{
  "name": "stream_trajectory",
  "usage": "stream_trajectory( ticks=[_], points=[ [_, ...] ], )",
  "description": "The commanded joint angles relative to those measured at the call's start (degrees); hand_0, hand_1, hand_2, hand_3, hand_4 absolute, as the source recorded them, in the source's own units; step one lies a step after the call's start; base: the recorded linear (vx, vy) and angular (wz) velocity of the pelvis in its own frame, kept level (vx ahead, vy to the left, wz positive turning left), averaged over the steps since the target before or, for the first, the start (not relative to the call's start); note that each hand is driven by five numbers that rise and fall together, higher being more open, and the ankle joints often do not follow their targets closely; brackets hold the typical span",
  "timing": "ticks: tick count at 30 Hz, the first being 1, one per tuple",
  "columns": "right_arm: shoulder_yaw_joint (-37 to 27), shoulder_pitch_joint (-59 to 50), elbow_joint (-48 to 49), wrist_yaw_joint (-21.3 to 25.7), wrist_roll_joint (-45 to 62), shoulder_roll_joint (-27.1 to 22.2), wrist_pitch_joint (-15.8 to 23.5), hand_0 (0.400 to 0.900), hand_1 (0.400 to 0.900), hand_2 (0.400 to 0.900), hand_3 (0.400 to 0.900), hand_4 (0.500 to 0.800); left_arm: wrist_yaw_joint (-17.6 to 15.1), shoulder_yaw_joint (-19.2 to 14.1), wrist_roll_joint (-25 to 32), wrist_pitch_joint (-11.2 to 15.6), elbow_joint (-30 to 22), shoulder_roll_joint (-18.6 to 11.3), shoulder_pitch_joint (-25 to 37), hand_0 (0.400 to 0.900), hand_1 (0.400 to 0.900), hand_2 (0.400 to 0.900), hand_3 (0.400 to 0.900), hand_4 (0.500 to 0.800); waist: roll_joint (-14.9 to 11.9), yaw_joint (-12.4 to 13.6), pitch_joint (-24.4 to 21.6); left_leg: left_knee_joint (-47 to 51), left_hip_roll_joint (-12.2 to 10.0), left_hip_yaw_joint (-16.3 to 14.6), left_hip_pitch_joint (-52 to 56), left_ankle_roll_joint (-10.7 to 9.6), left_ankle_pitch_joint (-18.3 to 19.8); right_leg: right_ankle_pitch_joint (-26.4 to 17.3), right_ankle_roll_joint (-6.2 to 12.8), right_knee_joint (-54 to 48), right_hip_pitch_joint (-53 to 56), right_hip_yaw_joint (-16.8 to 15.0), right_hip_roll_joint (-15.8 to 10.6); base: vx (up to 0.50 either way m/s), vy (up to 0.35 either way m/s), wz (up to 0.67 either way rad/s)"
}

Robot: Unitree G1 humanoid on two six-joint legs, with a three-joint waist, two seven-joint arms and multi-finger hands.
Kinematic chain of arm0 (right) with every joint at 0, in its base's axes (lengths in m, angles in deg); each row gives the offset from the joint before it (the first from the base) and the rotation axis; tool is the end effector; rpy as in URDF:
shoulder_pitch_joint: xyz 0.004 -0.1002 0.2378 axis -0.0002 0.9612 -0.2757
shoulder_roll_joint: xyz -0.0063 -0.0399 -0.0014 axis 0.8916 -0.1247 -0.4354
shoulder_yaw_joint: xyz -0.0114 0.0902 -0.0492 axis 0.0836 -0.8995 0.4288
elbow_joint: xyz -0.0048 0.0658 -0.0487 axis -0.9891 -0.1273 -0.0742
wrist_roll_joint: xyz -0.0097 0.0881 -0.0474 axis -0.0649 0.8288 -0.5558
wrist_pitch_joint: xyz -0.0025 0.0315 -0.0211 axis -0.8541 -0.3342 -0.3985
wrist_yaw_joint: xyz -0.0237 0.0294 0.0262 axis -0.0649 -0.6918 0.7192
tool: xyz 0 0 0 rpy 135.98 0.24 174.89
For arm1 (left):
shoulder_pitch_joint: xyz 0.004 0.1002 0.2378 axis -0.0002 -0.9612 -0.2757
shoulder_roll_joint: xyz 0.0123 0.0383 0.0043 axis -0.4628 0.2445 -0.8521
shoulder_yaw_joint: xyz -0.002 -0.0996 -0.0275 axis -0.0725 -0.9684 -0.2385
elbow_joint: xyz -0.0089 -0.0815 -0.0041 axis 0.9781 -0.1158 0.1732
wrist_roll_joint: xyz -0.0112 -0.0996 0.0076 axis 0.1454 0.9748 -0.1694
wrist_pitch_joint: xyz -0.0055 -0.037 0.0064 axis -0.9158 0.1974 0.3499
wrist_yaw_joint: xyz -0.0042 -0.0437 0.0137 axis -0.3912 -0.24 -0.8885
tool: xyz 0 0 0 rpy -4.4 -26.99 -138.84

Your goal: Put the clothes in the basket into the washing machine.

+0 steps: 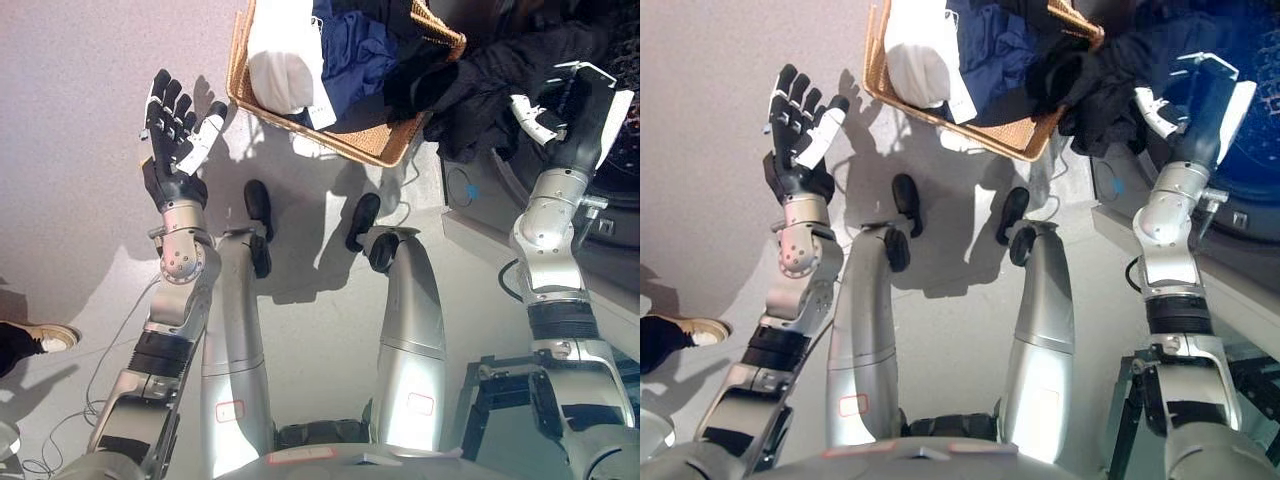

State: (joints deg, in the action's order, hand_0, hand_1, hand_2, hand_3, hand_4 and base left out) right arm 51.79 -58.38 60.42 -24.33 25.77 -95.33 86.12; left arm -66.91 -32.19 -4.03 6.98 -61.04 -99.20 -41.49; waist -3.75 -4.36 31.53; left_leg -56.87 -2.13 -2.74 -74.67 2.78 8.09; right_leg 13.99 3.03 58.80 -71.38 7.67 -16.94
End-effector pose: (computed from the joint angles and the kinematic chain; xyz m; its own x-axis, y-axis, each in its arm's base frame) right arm 0.2920 -0.2569 0.1621 0.6788 -0.4787 0.5568 0.6482 0.7469 -0.1480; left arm 0.2641 0.1779 0.1263 0.8706 0.2954 0.3934 -0.2027 0.9440 -0.2603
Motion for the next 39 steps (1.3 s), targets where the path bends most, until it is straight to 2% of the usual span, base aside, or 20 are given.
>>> stream_trajectory(
  ticks=[1,4,7,10,13,18,27,29,30,39],
  points=[
    [-8.17,-2.07,-3.04,9.13,3.07,-1.67,6.38,0.400,0.400,0.400,0.400,0.500,-0.95,-0.17,-3.27,3.93,-1.73,1.76,-3.69,0.900,0.900,0.900,0.900,0.800,-0.11,0.92,-10.92,0.48,0.06,5.71,-1.83,-3.05,4.13,-4.24,2.85,-1.85,-6.15,1.45,2.21,0.00,0.000,0.00],
    [-9.43,-4.63,-8.61,12.39,5.39,-3.80,6.80,0.400,0.400,0.400,0.400,0.500,-1.34,0.45,-3.12,4.04,-2.00,1.65,-3.49,0.900,0.900,0.900,0.900,0.800,0.11,1.18,-11.16,-0.07,0.20,5.69,-2.02,-3.01,4.27,-4.21,2.93,-1.35,-6.33,1.28,2.08,0.00,0.000,0.00],
    [-10.45,-6.76,-15.75,15.29,6.35,-8.22,6.36,0.400,0.400,0.400,0.400,0.500,-0.85,1.41,-3.02,4.24,-2.39,1.01,-3.47,0.900,0.900,0.900,0.900,0.800,0.56,1.60,-11.43,-0.17,0.41,5.64,-2.06,-3.08,4.36,-4.12,3.12,-1.14,-6.36,1.16,1.83,0.01,0.004,0.03],
    [-9.88,-8.43,-19.09,16.14,7.11,-10.95,6.16,0.400,0.400,0.400,0.400,0.500,-0.68,2.10,-2.83,4.43,-2.21,0.77,-3.48,0.900,0.900,0.900,0.900,0.800,0.81,1.91,-11.51,0.17,0.42,5.52,-1.95,-3.18,4.25,-4.25,3.21,-1.47,-6.11,1.21,1.71,0.00,0.000,0.00],
    [-7.69,-11.61,-26.91,17.11,8.25,-15.94,4.64,0.400,0.400,0.400,0.400,0.500,-0.28,3.71,-2.70,4.54,-2.11,-0.06,-3.27,0.900,0.900,0.900,0.900,0.800,1.05,2.63,-11.75,0.72,0.48,5.45,-1.70,-3.31,4.21,-4.29,3.27,-1.87,-5.90,1.19,1.55,0.00,0.000,0.00],
    [-1.73,-15.88,-40.40,14.01,9.20,-22.22,0.31,0.400,0.400,0.400,0.400,0.500,0.77,6.13,-2.24,4.66,-2.60,-1.32,-2.66,0.900,0.900,0.900,0.900,0.800,1.71,3.66,-12.13,1.41,0.51,5.09,-1.64,-3.61,4.08,-3.88,3.26,-1.98,-5.98,1.21,1.35,0.00,-0.009,0.04],
    [7.37,-22.90,-55.99,9.52,7.17,-25.54,-4.65,0.400,0.400,0.400,0.400,0.500,3.27,9.36,-1.30,4.85,-3.52,-3.04,-2.34,0.900,0.900,0.900,0.900,0.800,3.36,5.88,-13.09,0.65,0.92,4.90,-3.17,-3.90,4.05,-3.41,3.04,-0.68,-7.86,0.63,0.84,0.02,-0.029,0.08],
    [9.27,-24.44,-57.59,7.98,7.13,-25.59,-5.10,0.686,0.686,0.686,0.686,0.672,3.73,9.75,-1.07,4.97,-4.20,-3.40,-2.37,0.900,0.900,0.900,0.900,0.800,3.73,6.46,-13.18,0.03,1.07,4.96,-3.67,-3.89,4.05,-3.31,2.98,0.15,-8.54,0.39,0.55,0.01,-0.013,0.04],
    [9.75,-25.38,-58.54,7.22,7.50,-25.71,-5.37,0.900,0.900,0.900,0.900,0.800,4.18,9.71,-0.85,5.06,-4.73,-3.75,-2.70,0.900,0.900,0.900,0.900,0.800,4.07,6.84,-13.20,-0.35,1.18,4.97,-4.04,-3.93,4.01,-3.34,2.95,0.76,-9.12,0.09,0.48,0.00,0.000,0.00],
    [12.60,-29.66,-60.56,9.47,5.98,-26.31,-6.64,0.900,0.900,0.900,0.900,0.800,3.79,9.41,-0.47,5.23,-5.68,-4.17,-3.49,0.900,0.900,0.900,0.900,0.800,5.02,7.66,-13.17,-1.22,1.33,4.76,-5.38,-3.90,3.71,-3.44,2.89,2.10,-10.58,-0.79,-0.01,0.00,-0.002,0.01]
  ],
)
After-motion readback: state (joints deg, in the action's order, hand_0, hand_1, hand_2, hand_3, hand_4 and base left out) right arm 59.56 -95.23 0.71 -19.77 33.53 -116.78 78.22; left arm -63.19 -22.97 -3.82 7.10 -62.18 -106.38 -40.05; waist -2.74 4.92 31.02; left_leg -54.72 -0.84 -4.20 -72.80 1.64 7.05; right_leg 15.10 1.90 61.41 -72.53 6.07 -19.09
